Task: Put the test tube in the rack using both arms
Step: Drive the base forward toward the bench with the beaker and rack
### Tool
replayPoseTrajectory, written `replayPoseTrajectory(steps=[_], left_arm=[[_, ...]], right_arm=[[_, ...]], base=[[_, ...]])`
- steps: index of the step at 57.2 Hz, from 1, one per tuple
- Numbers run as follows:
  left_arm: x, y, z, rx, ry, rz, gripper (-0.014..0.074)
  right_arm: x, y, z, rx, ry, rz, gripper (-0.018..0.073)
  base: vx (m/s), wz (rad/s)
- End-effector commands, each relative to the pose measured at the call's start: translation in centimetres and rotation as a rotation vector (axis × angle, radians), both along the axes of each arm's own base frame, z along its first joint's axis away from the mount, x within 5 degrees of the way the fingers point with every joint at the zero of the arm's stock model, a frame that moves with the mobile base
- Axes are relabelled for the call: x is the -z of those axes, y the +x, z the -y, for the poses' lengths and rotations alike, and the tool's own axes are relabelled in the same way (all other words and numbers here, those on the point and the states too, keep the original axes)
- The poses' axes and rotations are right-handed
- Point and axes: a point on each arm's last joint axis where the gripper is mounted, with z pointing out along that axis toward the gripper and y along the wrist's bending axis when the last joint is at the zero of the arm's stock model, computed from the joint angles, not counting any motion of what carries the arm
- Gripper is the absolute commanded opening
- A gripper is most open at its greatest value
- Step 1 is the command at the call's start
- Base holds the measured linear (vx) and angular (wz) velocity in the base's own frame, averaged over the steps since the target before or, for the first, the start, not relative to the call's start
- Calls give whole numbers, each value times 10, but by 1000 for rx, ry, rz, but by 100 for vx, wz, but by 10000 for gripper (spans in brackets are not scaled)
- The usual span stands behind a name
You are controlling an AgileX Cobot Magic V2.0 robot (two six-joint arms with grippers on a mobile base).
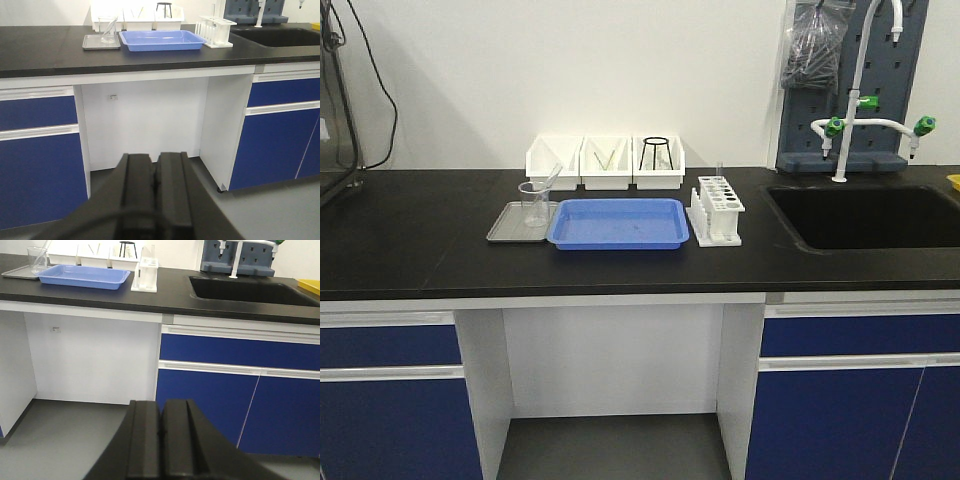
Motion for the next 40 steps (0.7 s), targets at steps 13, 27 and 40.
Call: replayPoseTrajectory(steps=[13, 27, 40], left_arm=[[-17, -1, 0, -2, -26, 108, -7], [-17, -1, 0, -2, -26, 108, -7], [-17, -1, 0, -2, -26, 108, -7]], right_arm=[[-1, 1, 0, 0, -6, 71, -11], [-2, 1, 0, 0, -6, 72, -11], [-2, 1, 0, 0, -6, 72, -11]], base=[[0, 0], [0, 0], [0, 0]])
